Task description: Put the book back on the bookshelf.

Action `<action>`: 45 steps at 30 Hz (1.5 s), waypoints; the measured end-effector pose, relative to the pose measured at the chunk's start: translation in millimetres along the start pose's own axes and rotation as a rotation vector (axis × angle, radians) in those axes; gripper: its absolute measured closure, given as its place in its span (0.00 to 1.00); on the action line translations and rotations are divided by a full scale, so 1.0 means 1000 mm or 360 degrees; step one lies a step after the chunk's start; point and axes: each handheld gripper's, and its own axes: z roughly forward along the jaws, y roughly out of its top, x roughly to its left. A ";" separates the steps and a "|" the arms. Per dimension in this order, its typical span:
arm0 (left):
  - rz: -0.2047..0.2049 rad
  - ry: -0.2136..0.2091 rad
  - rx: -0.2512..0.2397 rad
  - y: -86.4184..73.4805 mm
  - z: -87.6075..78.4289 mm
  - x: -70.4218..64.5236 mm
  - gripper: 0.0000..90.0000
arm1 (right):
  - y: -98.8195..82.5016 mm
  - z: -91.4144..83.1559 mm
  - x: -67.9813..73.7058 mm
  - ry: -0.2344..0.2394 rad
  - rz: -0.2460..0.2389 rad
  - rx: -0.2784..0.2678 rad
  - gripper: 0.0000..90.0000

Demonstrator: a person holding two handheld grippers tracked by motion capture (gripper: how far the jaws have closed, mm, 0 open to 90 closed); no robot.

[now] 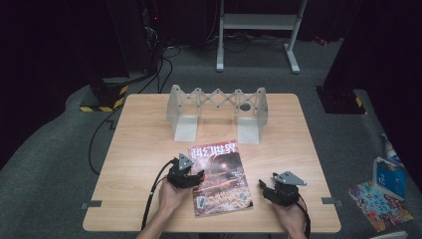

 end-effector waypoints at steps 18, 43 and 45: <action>-0.0063 0.0045 -0.0102 -0.018 -0.010 -0.003 0.39 | 0.042 0.000 -0.006 0.0201 0.0146 0.0280 0.51; -0.0071 0.0042 -0.0122 -0.020 -0.011 -0.005 0.41 | 0.119 0.051 0.028 0.0364 0.0149 0.0897 0.58; -0.0067 0.0035 -0.0121 -0.020 -0.011 -0.005 0.41 | 0.122 0.055 0.027 0.0351 0.0159 0.0938 0.58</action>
